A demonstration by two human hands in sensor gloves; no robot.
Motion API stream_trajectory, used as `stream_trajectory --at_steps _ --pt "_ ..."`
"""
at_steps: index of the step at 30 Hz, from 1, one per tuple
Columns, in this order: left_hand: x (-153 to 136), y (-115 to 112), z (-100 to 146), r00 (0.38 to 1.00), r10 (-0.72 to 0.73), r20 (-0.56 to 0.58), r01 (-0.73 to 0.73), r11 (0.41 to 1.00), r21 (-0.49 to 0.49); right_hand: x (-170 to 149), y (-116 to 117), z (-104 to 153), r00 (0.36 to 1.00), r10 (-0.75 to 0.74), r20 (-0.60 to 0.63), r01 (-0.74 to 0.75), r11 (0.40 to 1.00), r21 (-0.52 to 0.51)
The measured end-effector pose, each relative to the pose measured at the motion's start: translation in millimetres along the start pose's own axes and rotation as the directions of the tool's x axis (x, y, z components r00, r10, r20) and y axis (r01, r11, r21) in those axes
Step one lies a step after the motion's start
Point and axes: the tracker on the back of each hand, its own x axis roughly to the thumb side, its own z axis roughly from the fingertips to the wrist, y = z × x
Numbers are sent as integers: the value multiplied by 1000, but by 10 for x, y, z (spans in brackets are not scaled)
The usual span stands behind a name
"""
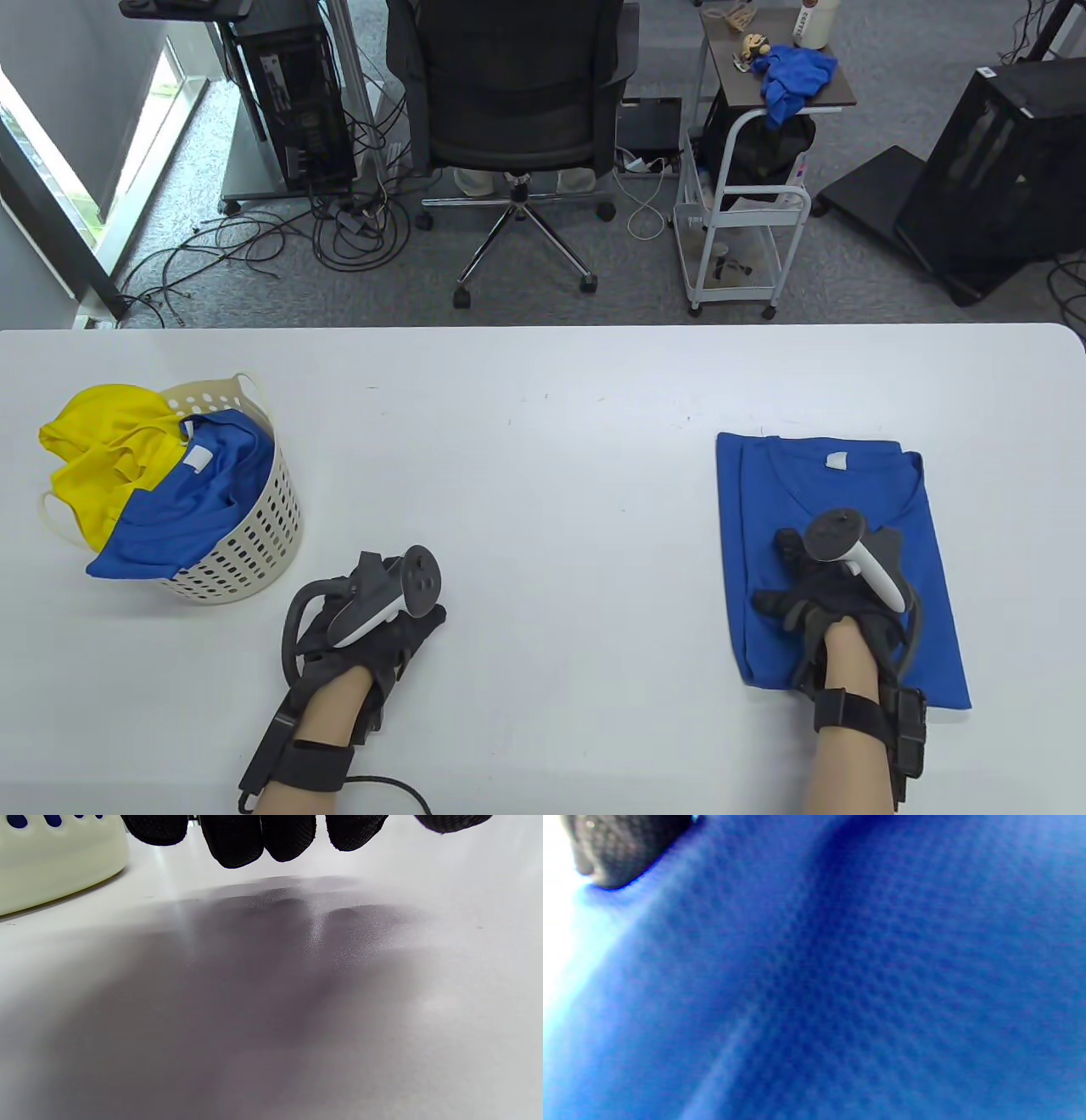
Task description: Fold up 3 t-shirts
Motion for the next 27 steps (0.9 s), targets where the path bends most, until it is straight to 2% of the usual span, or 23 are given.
stream_trajectory --at_steps 12,18,21,23,25,27 --pt "-6 -2 -6 1000 9 11 -9 1000 0 -216 -78 -46 994 -110 10 110 993 -50" --pt "-20 16 13 999 31 27 -31 1000 5 -198 -93 -15 997 -77 12 78 992 -99" --pt "-26 12 2 998 54 44 -54 999 -11 -72 -137 77 1000 -12 29 18 976 -217" --pt "-23 8 1 995 80 61 -79 997 -21 41 -165 136 997 -24 72 43 960 -277" --pt "-13 13 2 993 95 76 -93 995 -29 217 -162 188 988 -50 149 92 952 -291" --pt "12 19 9 991 102 87 -100 995 -29 373 -140 228 982 -12 188 69 951 -301"
